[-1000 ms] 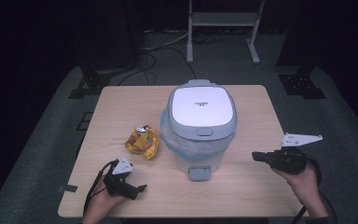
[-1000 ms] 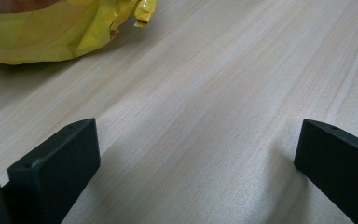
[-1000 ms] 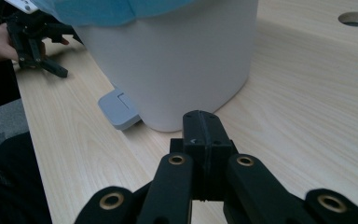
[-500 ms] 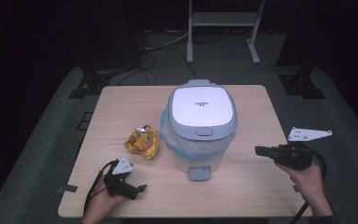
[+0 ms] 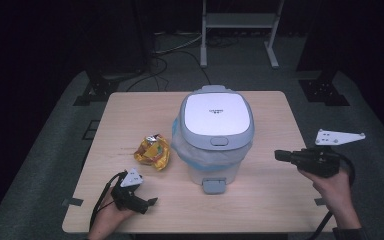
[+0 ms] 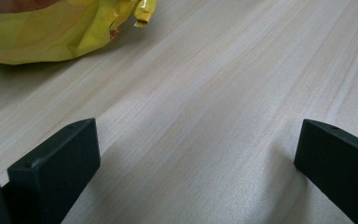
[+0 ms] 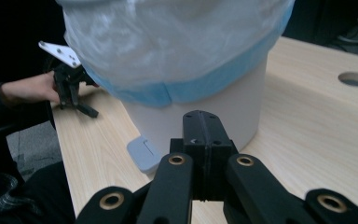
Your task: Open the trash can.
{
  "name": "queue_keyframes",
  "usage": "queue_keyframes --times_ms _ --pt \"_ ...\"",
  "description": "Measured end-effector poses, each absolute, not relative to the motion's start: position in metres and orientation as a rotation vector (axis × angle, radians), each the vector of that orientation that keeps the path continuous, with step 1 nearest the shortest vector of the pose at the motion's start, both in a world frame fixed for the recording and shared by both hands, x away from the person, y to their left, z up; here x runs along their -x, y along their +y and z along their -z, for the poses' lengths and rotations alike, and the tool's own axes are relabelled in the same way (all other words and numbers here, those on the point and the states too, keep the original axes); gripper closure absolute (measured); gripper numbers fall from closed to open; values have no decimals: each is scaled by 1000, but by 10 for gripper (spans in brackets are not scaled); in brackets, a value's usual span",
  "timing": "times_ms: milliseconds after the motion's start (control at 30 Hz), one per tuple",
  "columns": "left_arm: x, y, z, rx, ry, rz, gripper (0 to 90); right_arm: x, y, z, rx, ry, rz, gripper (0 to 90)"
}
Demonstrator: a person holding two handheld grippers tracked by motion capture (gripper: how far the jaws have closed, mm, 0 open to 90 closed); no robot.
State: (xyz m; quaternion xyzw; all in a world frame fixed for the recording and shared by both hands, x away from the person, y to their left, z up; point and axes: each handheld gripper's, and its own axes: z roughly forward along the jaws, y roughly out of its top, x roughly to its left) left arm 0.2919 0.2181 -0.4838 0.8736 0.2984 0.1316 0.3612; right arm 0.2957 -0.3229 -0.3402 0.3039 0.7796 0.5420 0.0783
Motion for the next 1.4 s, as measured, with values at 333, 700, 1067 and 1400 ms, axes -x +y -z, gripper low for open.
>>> queue_keyframes --times_ms 333,700,1067,1400 --pt "-292 218 484 -2251 769 -339 0 -293 -320 317 -843 2298 -1666 900" --pt "-292 218 484 -2251 769 -339 0 -291 -312 297 -782 2276 -1725 900" --pt "-292 218 484 -2251 769 -339 0 -291 -295 280 -702 2286 -1779 900" --pt "-292 217 484 -2251 772 -342 0 -297 -273 271 -633 2304 -1843 900"
